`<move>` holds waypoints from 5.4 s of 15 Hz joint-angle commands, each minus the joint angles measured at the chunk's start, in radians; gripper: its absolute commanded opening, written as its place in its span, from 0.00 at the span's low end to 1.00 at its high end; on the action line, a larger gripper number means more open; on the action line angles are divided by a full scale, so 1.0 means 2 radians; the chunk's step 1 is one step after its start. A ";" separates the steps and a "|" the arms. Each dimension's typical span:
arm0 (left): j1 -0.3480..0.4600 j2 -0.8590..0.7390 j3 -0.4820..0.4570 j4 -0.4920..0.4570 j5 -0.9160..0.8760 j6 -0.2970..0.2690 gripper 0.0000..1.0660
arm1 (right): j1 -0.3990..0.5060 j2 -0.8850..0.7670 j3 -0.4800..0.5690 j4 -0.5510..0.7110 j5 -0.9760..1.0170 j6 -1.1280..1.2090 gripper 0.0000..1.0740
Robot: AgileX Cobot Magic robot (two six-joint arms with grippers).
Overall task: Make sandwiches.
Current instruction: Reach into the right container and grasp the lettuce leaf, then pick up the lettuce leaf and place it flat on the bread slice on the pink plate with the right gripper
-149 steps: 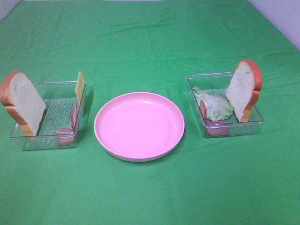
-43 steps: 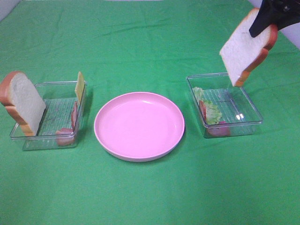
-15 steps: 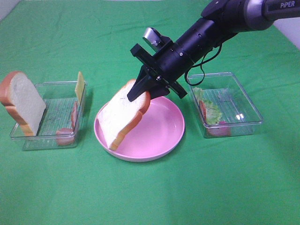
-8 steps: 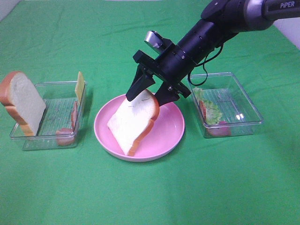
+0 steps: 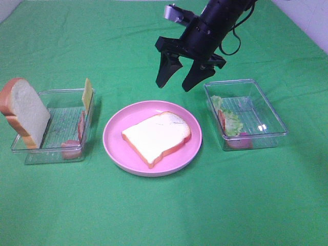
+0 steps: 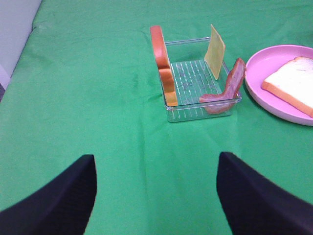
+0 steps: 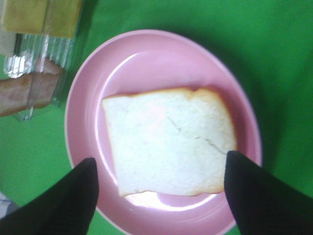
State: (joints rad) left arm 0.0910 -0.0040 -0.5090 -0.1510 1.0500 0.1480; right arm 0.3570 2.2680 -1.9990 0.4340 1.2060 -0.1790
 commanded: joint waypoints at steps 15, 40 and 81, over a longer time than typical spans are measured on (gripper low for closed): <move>0.003 -0.010 0.002 -0.002 -0.004 -0.001 0.63 | 0.001 0.007 0.026 -0.193 0.043 0.107 0.63; 0.003 -0.010 0.002 -0.002 -0.004 -0.001 0.63 | -0.005 0.005 0.058 -0.205 0.042 0.090 0.27; 0.003 -0.010 0.002 -0.002 -0.004 -0.001 0.63 | 0.062 -0.145 0.194 0.176 -0.049 -0.141 0.00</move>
State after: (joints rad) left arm 0.0910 -0.0040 -0.5090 -0.1510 1.0500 0.1480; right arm 0.4760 1.9700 -1.6160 0.7690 1.1160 -0.4390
